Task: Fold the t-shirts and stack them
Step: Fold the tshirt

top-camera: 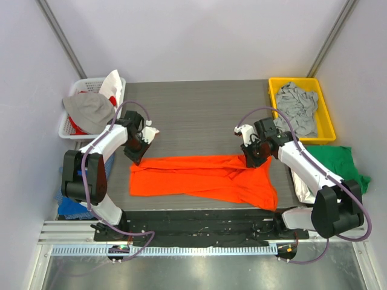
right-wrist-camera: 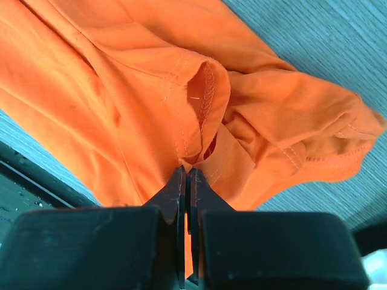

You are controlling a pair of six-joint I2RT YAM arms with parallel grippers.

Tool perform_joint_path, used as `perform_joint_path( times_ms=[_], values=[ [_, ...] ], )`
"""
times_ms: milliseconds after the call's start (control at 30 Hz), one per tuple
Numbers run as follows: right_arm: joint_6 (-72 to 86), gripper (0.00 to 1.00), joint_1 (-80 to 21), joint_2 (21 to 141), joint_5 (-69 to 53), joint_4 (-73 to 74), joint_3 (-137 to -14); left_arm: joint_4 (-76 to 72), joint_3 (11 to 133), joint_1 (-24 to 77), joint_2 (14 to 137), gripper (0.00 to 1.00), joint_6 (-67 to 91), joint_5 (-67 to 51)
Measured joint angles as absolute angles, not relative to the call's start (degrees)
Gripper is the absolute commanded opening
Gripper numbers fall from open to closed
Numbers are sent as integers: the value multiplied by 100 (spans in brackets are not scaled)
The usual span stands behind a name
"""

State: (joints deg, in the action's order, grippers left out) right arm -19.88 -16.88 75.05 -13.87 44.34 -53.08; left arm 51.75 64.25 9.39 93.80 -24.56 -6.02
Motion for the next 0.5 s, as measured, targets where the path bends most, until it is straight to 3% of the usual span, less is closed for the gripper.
perform_joint_path(
  times_ms=[500],
  values=[
    [-2156, 1, -1715, 7389, -1389, 4676, -5304, 5245, 6427, 939, 9487, 12, -2521, -537]
  ],
)
